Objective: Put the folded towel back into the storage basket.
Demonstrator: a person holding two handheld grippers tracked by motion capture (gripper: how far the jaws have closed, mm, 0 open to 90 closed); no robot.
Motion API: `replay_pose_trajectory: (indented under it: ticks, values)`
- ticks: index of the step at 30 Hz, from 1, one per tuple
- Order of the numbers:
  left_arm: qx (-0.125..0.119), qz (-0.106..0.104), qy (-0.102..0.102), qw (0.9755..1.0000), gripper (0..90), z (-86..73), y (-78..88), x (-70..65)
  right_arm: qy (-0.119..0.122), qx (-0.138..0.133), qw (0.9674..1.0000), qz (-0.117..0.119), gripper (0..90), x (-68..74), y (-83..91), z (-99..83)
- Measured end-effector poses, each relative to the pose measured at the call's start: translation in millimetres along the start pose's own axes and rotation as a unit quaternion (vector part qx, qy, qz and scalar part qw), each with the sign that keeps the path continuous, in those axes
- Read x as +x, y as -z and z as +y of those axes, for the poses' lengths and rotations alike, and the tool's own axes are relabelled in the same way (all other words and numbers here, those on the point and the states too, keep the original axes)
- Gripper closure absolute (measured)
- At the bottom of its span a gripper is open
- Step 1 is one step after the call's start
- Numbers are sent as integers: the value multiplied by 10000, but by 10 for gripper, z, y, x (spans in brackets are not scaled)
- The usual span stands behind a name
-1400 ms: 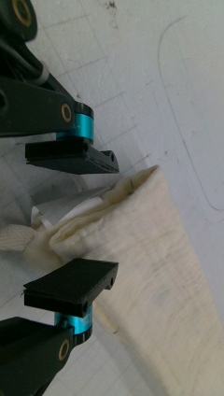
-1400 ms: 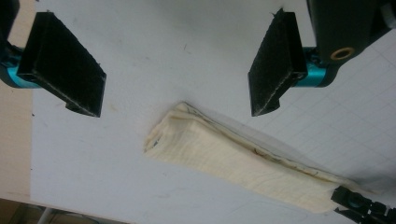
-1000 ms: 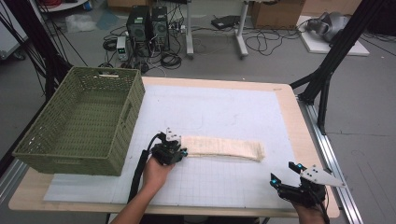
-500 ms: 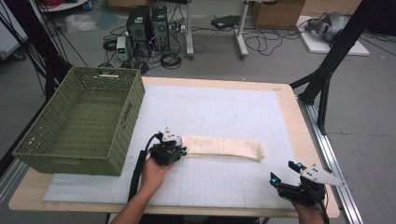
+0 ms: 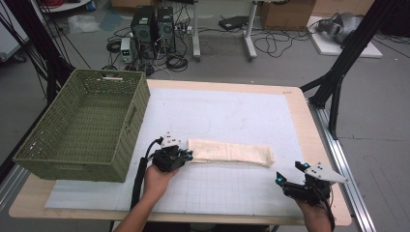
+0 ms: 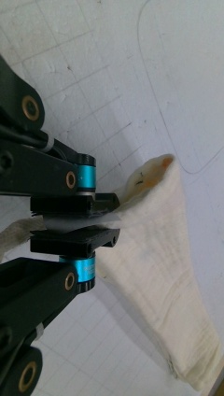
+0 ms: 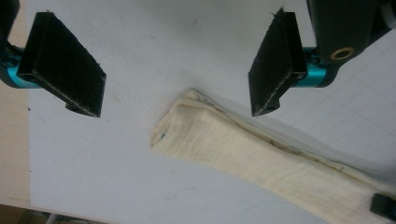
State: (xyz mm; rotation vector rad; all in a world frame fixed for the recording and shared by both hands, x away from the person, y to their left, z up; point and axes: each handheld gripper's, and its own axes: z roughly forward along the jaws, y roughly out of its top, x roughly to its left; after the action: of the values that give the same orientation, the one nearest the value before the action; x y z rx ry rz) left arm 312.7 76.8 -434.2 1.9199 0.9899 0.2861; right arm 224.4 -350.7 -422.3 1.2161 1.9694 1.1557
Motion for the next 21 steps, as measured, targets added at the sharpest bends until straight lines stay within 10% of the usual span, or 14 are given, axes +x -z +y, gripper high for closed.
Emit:
replay_pose_trajectory:
  ticks: [8, 21]
  values:
    - [-65, -52, -14, 10000, 825, -2, 31, 10, -371, 241, 9989, -174, 185, -78, -255, 43]
    - [-130, -80, -20, 9999, 823, -12, 53, 11, -67, 621, 9980, 65, 444, 4, -723, 164]
